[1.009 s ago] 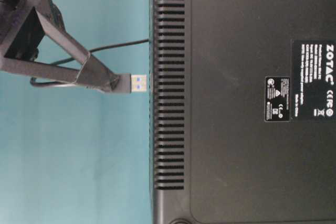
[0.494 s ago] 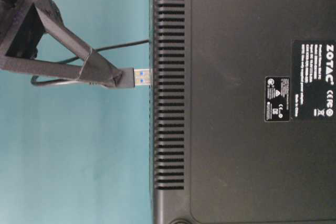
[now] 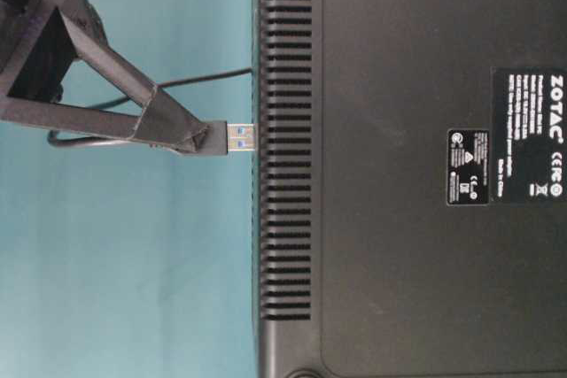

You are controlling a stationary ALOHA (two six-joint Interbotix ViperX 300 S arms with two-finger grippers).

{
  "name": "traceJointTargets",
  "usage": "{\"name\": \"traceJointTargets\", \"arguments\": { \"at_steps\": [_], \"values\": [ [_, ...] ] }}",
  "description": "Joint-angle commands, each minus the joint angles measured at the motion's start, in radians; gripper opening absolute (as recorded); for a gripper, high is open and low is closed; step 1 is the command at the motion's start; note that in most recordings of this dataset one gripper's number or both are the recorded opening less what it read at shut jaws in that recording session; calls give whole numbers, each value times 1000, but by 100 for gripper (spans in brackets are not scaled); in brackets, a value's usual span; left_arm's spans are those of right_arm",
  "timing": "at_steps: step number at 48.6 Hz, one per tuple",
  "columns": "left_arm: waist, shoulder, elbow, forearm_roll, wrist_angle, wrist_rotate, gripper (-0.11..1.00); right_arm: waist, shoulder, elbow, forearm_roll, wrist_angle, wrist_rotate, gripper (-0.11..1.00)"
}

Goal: Insert the USB into the PC box with both arms.

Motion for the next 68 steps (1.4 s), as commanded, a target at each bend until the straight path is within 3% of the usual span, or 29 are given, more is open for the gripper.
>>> {"name": "traceJointTargets", "arguments": {
  "at_steps": [1, 31, 48, 68],
  "values": [
    [-2, 2, -12, 3, -12, -2, 0, 8, -11, -5, 5, -2, -2, 11],
    [-2, 2, -17, 3, -12, 0, 0, 14, -6, -25, 21, -2, -11, 11],
    [-2, 2, -14, 3, -14, 0, 0, 3, 5, -25, -71, 12, -6, 11],
    [-3, 2, -11, 3, -14, -2, 0, 31, 14, -35, -32, 6, 0, 11]
  ]
}}
